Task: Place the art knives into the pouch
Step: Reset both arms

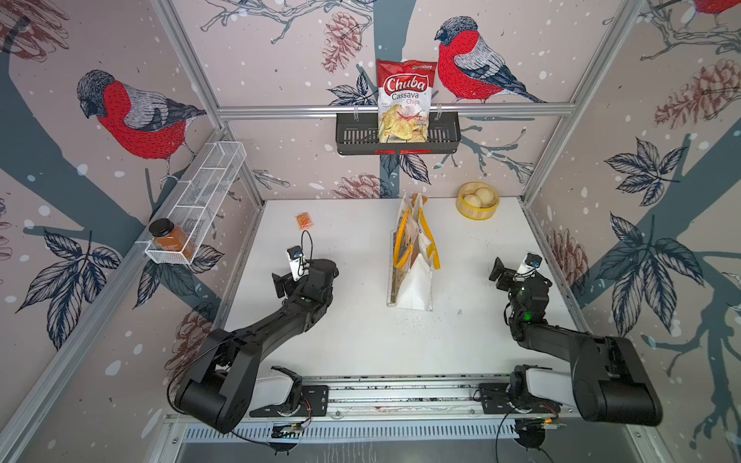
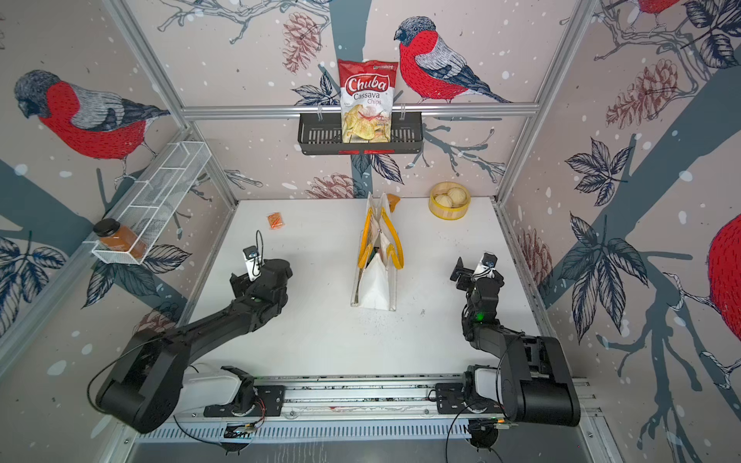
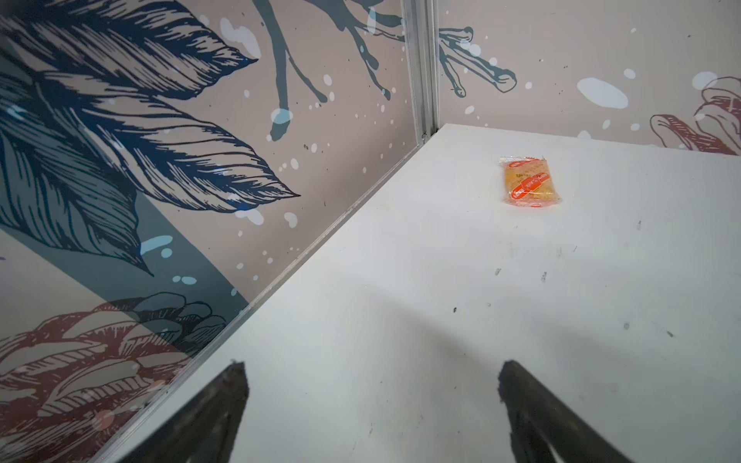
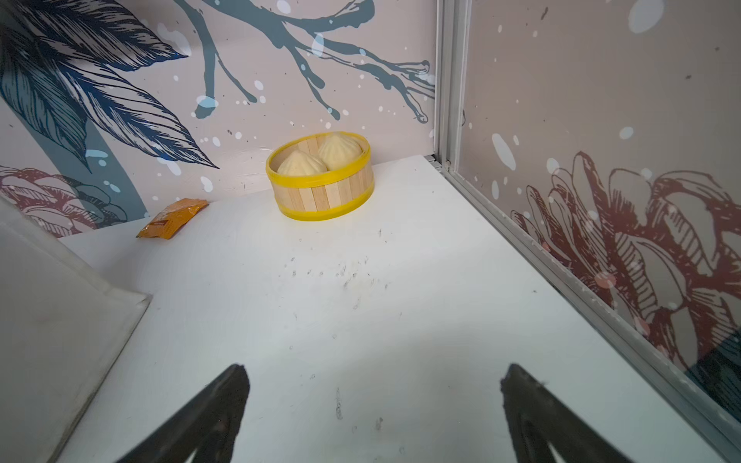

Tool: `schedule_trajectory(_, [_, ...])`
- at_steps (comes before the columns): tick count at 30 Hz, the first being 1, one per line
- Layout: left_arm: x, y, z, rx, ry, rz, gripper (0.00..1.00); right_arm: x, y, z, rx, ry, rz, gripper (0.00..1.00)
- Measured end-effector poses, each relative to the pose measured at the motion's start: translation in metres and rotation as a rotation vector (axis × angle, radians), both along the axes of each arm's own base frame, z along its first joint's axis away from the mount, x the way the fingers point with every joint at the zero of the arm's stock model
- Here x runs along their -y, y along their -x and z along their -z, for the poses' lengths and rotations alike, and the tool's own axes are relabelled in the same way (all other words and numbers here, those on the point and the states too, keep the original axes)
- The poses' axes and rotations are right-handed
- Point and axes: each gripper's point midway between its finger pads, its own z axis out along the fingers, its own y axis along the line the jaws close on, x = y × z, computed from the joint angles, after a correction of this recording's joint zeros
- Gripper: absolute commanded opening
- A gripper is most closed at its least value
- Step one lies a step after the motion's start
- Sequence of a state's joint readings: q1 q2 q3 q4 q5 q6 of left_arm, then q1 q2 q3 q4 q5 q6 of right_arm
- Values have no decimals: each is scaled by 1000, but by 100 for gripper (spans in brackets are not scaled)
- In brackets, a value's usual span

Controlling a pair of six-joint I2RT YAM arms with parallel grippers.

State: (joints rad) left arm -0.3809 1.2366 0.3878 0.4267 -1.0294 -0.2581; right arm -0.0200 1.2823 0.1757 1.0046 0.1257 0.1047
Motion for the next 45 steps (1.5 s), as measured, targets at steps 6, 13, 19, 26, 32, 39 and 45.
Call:
schedule_trajectory(6, [6, 4, -3, 100, -41, 128, 97, 4, -3, -6, 42, -6, 14, 100])
schedule_trajectory(13, [7, 9, 3, 149, -90, 199, 97, 10, 9, 14, 53, -28, 42, 100])
schedule_trajectory(19, [1, 6, 0, 226, -89, 243, 97, 11, 8, 4, 121, -37, 48, 100])
schedule_trajectory(26, [9, 0, 26, 175, -60, 365, 98, 10, 8, -3, 155, -43, 47, 100])
schedule_trajectory(32, [19, -7, 33, 156, -50, 431, 98, 7, 6, -6, 163, -41, 37, 100])
schedule_trajectory(39, [23, -30, 1, 264, -40, 501, 98, -13, -5, -11, 162, 7, -27, 100])
schedule_trajectory(45, [20, -58, -6, 261, 26, 568, 98, -9, -9, -7, 136, 33, 9, 100])
